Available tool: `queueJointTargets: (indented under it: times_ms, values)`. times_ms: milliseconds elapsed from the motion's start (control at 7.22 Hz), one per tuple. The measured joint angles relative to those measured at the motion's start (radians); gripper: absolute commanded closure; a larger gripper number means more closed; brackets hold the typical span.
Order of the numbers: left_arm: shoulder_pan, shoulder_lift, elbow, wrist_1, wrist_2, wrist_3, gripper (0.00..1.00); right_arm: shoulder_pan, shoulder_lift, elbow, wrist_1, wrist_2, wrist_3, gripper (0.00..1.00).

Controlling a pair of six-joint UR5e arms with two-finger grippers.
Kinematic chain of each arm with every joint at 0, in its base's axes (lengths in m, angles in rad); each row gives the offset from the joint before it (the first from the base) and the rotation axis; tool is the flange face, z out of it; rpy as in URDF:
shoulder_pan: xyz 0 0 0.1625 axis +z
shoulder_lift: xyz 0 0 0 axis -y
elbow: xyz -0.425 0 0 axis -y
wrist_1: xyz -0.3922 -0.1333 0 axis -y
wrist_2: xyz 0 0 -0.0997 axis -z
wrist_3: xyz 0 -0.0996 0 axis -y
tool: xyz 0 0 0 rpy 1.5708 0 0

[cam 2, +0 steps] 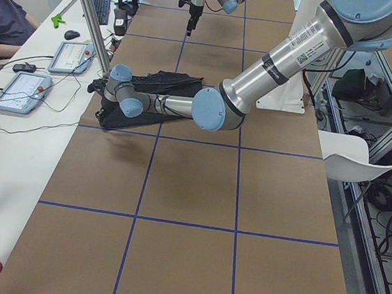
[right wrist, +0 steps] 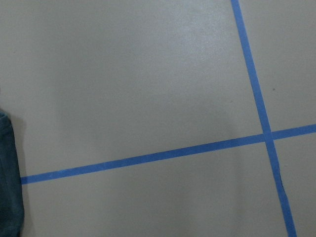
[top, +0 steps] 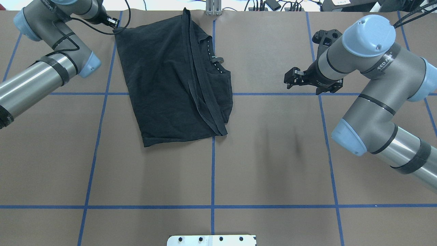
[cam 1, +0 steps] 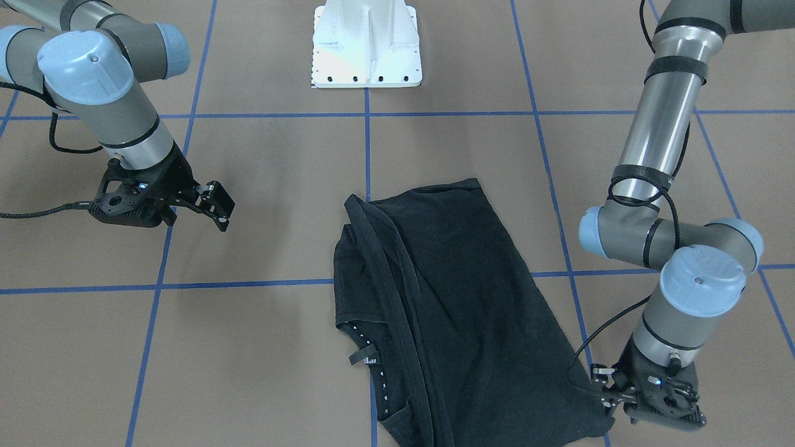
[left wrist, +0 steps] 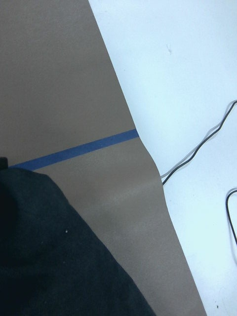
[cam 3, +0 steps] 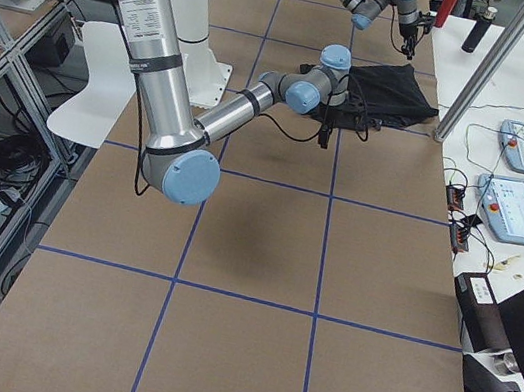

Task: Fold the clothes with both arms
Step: 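Move the right gripper across to the shirt's collar edge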

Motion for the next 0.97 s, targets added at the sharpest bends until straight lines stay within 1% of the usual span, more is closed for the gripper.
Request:
queueJointTargets:
  times_ms: [138, 277, 554, 692, 969]
  values:
    - [-0.018, 0.003, -0.015, -0.005, -0.03, 0.032, 0.0, -0.002, 0.005, -0.001, 0.0, -0.001, 0.0, 0.0]
    - [-0.035, 0.022, -0.048, -0.004, -0.09, 0.062, 0.0, -0.004, 0.017, -0.005, 0.0, -0.002, -0.001, 0.0]
    - [-0.042, 0.132, -0.198, -0.003, -0.196, 0.054, 0.0, -0.031, 0.085, -0.038, -0.009, -0.008, 0.003, 0.0]
    - [-0.04, 0.177, -0.252, -0.008, -0.218, 0.027, 0.0, -0.057, 0.14, -0.081, -0.012, -0.024, 0.008, 0.01]
    - [-0.037, 0.213, -0.292, -0.014, -0.229, 0.003, 0.0, -0.129, 0.297, -0.224, -0.015, -0.113, 0.011, 0.06]
